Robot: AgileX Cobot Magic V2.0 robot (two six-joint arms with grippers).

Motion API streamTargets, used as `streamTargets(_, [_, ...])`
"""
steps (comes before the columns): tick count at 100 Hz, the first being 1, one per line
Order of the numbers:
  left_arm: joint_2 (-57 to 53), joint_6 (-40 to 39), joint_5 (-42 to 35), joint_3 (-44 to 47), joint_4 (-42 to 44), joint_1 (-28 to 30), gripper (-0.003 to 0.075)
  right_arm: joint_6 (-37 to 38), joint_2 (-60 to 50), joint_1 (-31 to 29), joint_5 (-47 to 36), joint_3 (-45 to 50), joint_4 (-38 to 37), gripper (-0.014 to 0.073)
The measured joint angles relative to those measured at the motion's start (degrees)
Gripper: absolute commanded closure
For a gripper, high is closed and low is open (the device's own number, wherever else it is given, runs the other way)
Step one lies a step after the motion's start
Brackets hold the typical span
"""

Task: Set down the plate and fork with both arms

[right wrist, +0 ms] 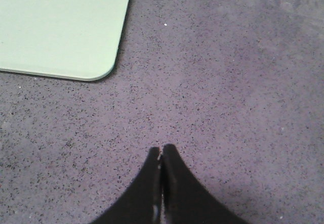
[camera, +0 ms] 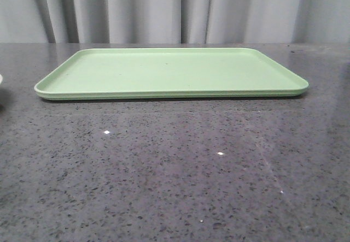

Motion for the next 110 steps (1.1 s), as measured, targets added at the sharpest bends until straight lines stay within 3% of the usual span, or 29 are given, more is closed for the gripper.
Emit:
streamTargets(9, [0.0,0.0,0.1,0.0,0.0,0.0,0.0736,0.0,0.0,0.0,0.0,0.0,0.0,0.0676])
streamTargets(20, [0.0,0.0,0.1,0.0,-0.08,0.0,0.0657,0.0,0.0,0.0,-0.13,0.0,0.0,0.0531])
streamTargets(27, [0.0,0.0,0.22,0.0,-0.25,0.0,0.0547,0.0,0.0,0.0,-0.26,0.0,0.0,0.0391])
streamTargets(38, [0.0,0.0,0.34,0.0,-0.48,0.0,0.0295,0.0,0.0,0.0,-0.44,0.0,0.0,0.018])
streamTargets(44, [0.0,0.0,0.44,0.0,-0.48,0.0,0.0162,0.0,0.0,0.0,-0.48,0.0,0.0,0.0118])
streamTargets(51, [0.0,0.0,0.59,0.0,-0.48,0.0,0.0078,0.0,0.0,0.0,-0.87,0.0,0.0,0.0094])
streamTargets(110, [0.0,0.0,-1.56,0.0,-0.6,0.0,0.0155,0.0,0.0,0.0,-1.43,0.0,0.0,0.0095])
